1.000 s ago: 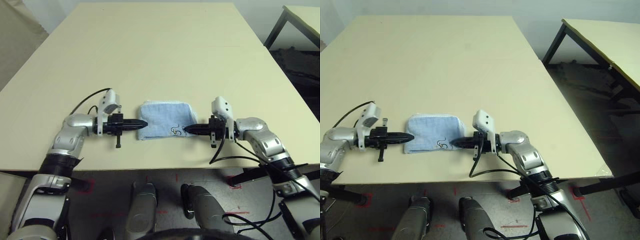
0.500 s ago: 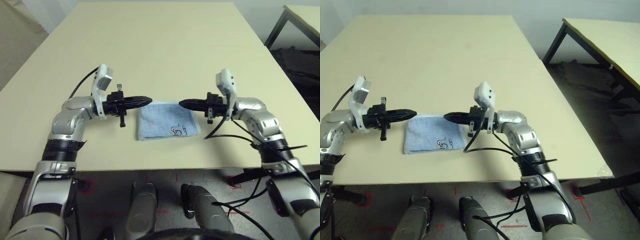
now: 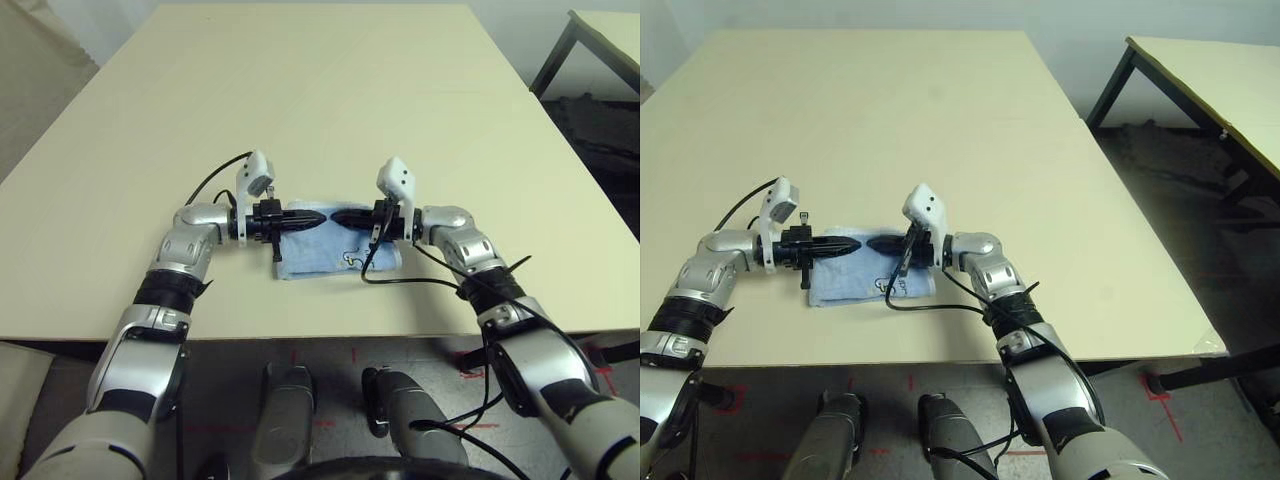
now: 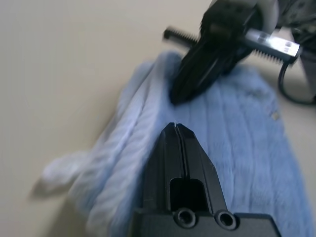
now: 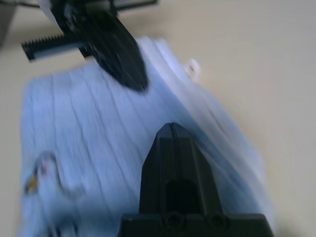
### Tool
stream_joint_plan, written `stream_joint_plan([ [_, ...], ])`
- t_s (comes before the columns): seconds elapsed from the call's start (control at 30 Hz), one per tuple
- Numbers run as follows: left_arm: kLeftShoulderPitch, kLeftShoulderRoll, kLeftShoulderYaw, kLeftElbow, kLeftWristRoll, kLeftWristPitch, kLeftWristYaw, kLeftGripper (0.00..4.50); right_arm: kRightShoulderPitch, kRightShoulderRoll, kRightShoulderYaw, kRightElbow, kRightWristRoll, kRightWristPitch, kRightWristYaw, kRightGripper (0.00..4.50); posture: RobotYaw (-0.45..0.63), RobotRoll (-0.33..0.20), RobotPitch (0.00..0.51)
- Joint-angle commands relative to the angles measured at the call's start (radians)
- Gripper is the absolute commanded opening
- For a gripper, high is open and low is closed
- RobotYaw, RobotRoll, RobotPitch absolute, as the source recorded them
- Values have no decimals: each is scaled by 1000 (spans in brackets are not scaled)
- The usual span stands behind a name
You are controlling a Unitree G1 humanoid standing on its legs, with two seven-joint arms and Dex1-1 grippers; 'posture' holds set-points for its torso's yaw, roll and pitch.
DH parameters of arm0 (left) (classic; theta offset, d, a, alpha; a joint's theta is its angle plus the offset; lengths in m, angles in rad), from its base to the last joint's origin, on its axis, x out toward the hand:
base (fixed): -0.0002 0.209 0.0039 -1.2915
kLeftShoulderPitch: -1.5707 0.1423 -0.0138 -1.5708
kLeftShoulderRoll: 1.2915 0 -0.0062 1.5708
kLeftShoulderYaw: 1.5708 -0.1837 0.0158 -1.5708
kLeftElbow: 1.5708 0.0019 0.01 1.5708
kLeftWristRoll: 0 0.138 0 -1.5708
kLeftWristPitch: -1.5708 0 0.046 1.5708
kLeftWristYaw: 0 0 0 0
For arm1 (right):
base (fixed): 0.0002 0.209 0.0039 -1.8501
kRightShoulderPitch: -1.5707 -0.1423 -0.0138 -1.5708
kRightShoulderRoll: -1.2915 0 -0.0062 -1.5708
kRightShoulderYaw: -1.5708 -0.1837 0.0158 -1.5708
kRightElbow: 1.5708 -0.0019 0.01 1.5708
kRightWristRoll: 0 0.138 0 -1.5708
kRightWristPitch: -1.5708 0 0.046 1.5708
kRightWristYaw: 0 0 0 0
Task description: Fold the towel and set it aside.
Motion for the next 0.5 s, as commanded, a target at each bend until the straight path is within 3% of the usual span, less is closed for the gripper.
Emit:
stream_joint_plan([
  [0.03,15,41,31,43,13,-24,-7,44,35,-50,-33,-11,1,3,16,0,17,0,181],
  [0.37,75,180,113,31,-31,-23,-84,44,70,-180,-128,-141,74,124,57,0,31,0,174],
  [0.5,121,238,149,-71,-86,1,-162,0,134,-261,-157,-270,115,359,27,891,37,0,176],
])
